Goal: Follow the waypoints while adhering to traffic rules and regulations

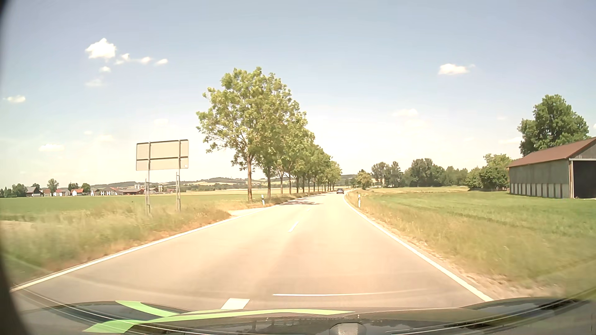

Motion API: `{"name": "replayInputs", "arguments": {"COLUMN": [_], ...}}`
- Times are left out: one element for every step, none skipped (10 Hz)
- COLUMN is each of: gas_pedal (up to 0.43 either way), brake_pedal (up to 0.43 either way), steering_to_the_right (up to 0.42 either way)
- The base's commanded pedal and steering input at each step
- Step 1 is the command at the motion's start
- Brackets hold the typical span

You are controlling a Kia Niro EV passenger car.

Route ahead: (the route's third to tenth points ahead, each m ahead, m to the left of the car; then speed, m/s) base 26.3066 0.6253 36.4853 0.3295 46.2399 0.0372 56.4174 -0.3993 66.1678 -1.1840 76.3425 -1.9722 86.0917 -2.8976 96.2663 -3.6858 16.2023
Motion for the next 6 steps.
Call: {"name": "replayInputs", "arguments": {"gas_pedal": [0.209, 0.209, 0.209, 0.220, 0.228, 0.240], "brake_pedal": [0.000, 0.000, 0.000, 0.000, 0.000, 0.000], "steering_to_the_right": [0.009, 0.009, 0.008, 0.007, 0.007, 0.006]}}
